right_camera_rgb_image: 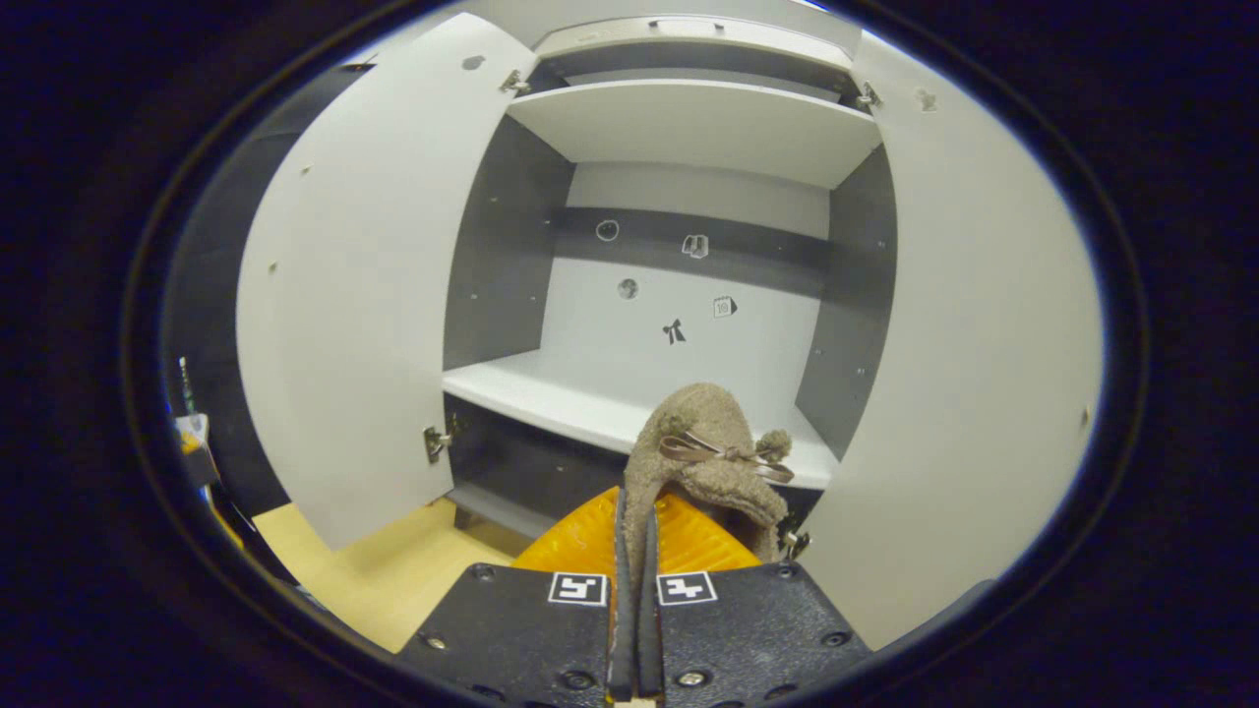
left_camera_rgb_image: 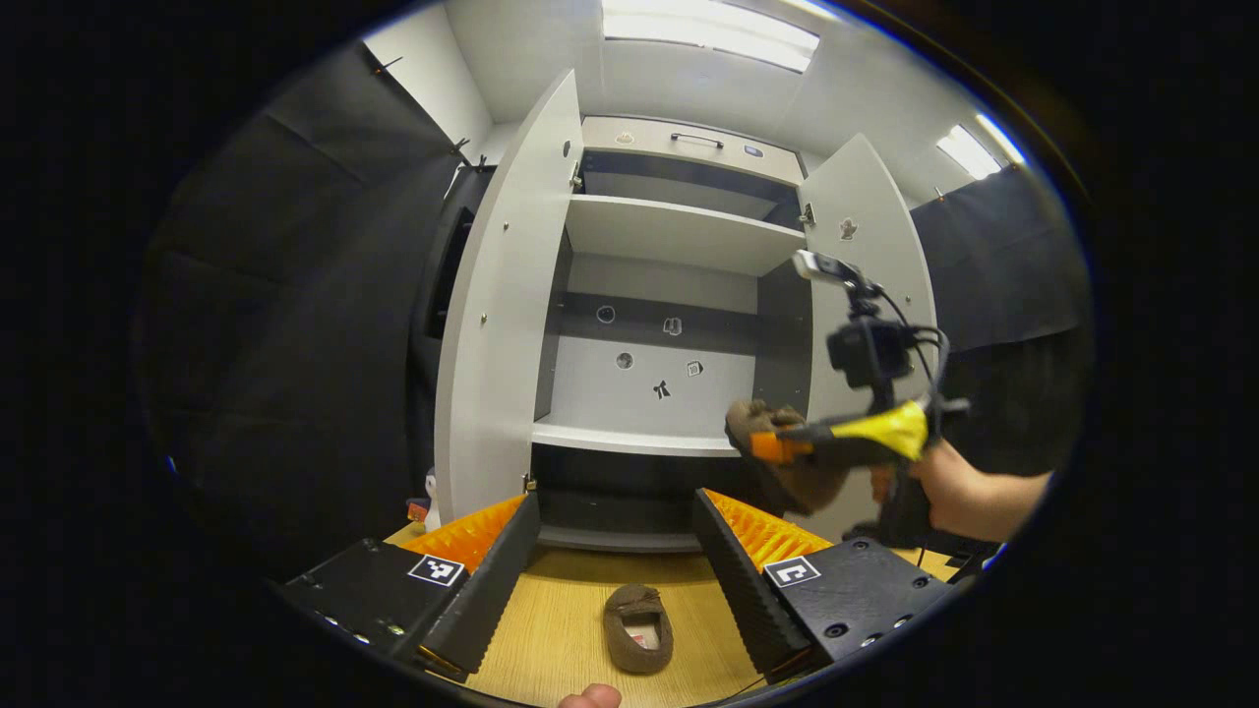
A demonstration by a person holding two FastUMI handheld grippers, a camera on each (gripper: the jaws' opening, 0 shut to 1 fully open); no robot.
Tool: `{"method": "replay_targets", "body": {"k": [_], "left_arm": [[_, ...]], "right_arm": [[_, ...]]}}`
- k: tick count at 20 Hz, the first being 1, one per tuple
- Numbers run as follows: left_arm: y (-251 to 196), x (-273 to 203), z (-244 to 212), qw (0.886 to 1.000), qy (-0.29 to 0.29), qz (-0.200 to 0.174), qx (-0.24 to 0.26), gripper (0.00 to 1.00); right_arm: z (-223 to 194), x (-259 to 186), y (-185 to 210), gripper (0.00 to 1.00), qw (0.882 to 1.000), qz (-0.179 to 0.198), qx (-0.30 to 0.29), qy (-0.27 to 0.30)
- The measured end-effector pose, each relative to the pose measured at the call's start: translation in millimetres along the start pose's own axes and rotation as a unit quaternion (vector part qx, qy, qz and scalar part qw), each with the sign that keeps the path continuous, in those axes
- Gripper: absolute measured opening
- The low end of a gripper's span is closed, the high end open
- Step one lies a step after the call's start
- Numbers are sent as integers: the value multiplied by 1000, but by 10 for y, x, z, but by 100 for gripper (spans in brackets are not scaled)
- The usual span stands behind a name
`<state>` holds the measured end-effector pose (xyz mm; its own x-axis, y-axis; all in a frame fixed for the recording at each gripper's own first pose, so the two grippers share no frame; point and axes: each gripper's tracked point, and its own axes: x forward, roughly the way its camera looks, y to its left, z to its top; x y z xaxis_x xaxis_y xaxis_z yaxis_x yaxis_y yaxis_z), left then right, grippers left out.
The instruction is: Grab one shoe with the right hand and put it into the shoe cabinet, grab the other shoe with the left hand and put it into the shoe cabinet; then close the right door with the right hand and the left door with the left hand.
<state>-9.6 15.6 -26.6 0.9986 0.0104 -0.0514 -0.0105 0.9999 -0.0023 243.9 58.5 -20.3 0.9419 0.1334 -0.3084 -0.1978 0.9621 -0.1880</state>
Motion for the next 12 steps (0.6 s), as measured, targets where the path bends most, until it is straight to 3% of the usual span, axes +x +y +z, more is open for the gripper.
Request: {"method": "replay_targets", "body": {"k": [3, 6, 12], "left_arm": [[53, -6, -20, 1000, 1, 6, 7, 95], [92, -29, -38, 1000, 6, 12, 9, 95], [269, -59, -33, 999, 8, 39, 12, 94]], "right_arm": [[416, 661, -194, 6, 999, -27, -31, 10], [565, 1239, -281, 6, 996, -41, -64, 42], [254, 1928, -279, 6, 989, -55, -65, 121]]}}
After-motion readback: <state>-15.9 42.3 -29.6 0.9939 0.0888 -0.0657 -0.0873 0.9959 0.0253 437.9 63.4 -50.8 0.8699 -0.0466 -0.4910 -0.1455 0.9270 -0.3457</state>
